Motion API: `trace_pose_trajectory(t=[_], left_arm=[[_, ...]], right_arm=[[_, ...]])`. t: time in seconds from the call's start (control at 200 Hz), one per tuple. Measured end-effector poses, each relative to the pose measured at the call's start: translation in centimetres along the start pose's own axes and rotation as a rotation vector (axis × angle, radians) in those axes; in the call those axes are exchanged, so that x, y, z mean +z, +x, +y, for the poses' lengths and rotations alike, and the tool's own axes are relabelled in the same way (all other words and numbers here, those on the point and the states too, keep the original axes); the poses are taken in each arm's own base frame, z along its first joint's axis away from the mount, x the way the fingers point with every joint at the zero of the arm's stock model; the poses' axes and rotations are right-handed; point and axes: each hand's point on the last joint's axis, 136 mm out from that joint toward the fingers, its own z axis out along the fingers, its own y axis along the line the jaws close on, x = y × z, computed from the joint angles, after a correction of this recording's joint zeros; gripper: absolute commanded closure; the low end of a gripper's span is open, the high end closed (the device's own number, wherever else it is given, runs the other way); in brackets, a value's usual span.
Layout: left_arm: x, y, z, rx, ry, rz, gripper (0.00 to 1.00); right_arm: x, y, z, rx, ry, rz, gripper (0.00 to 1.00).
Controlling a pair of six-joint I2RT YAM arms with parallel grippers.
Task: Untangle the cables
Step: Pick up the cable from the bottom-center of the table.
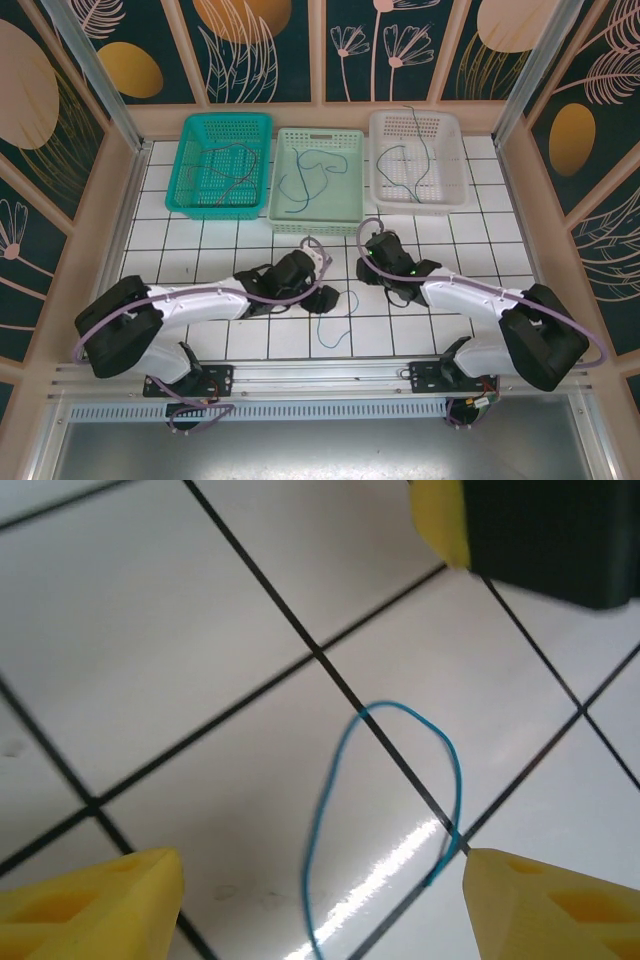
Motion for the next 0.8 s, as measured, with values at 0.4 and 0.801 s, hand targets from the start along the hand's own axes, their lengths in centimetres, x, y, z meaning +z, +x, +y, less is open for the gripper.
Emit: trace_pose_trajectory(t=[0.4,0.801], left_arm=[[2.4,2.3,0.8,0.064,-0.117,0.132,0.44],[3.7,3.6,0.2,0.150,-0.156,0.209,0.58]], right_arm=[[-0.9,-0.9,-1.1,0.033,0.005,-0.042,0.59],[-1.0,-1.1,-2.1,0.055,0.020,-0.052,0.58]])
